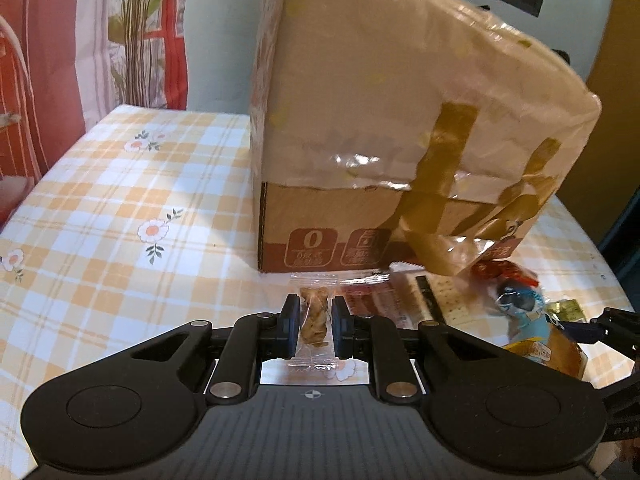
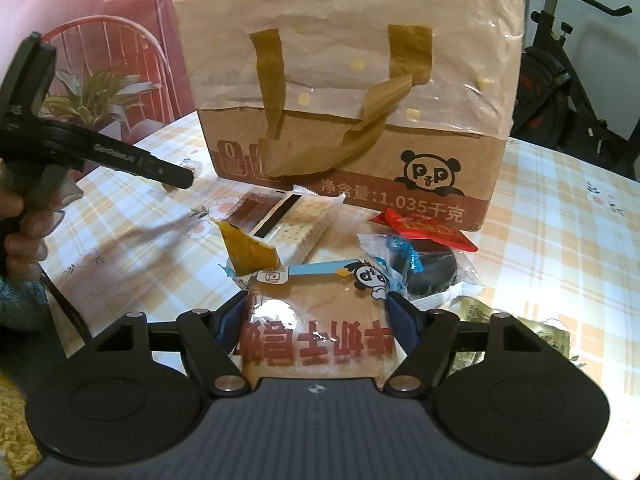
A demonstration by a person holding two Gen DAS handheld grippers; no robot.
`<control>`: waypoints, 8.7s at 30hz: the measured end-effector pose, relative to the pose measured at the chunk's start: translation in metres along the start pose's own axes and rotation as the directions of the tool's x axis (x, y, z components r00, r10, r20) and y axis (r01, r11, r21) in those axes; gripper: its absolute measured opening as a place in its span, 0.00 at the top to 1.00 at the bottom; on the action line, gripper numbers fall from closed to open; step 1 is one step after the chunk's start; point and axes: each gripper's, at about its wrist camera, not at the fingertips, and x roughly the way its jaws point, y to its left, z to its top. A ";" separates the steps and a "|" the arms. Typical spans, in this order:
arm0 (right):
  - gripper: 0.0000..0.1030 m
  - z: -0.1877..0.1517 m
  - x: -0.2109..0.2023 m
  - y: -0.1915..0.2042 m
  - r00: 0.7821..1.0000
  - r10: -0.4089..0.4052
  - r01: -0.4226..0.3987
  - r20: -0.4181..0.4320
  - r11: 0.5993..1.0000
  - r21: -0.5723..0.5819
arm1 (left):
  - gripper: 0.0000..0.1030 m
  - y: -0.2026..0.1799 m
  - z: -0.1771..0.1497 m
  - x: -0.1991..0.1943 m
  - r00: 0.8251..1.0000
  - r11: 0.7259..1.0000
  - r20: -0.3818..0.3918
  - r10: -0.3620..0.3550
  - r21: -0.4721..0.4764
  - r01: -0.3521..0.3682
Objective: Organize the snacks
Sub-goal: 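Grasp the large printed bread bag with the right tool while the left tool grasps a small nut packet, then lift both held packets and carry them over the box, then open both tools to drop the nut packet and bread bag into the box, then grasp the yellow candy with the left tool while the right tool reaches the green packet, then close the right tool on the green-gold packet while the left tool holds the yellow candy, then lift the yellow candy and green-gold packet with both tools over the box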
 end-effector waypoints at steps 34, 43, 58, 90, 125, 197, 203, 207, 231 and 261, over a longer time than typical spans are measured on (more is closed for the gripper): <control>0.28 0.059 -0.093 -0.021 0.937 -0.105 0.092 0.333 0.994 0.057 | 0.83 -0.041 0.057 -0.072 0.962 0.986 0.229 -0.147 0.110 0.124; 0.28 0.112 -0.128 -0.027 0.871 -0.081 0.074 0.484 0.997 0.034 | 0.83 -0.055 0.103 -0.086 0.925 0.978 0.331 -0.188 0.147 0.146; 0.28 0.209 -0.047 -0.043 0.839 -0.090 0.105 0.537 0.995 0.002 | 0.83 -0.047 0.166 -0.030 0.939 0.990 0.328 -0.105 0.122 0.069; 0.22 0.151 -0.067 -0.031 0.898 -0.083 0.079 0.432 0.997 0.027 | 0.61 -0.048 0.090 -0.076 0.951 0.994 0.288 -0.110 0.045 0.102; 0.26 -0.018 -0.043 -0.052 0.967 -0.217 0.210 0.136 0.975 0.069 | 0.41 -0.114 -0.046 0.050 0.956 0.981 -0.262 -0.135 0.101 0.167; 0.38 -0.034 -0.014 -0.048 0.953 -0.267 0.265 0.144 0.964 0.036 | 0.66 -0.083 -0.029 0.025 0.984 0.988 -0.086 -0.154 -0.037 0.151; 0.44 -0.035 -0.017 -0.045 0.952 -0.263 0.263 0.159 0.965 0.018 | 0.66 -0.083 -0.029 0.024 0.984 0.988 -0.086 -0.154 -0.036 0.152; 0.52 -0.036 -0.016 -0.039 0.956 -0.245 0.251 0.159 0.968 -0.021 | 0.66 -0.083 -0.029 0.024 0.984 0.988 -0.086 -0.154 -0.036 0.152; 0.30 -0.037 -0.002 -0.031 0.962 -0.258 0.267 0.092 0.959 -0.092 | 0.66 -0.082 -0.030 0.022 0.985 0.988 -0.079 -0.152 -0.046 0.149; 0.99 0.019 -0.089 -0.055 0.938 -0.130 0.091 0.322 0.987 0.136 | 0.66 -0.083 0.003 -0.029 0.975 0.983 0.127 -0.184 0.028 0.182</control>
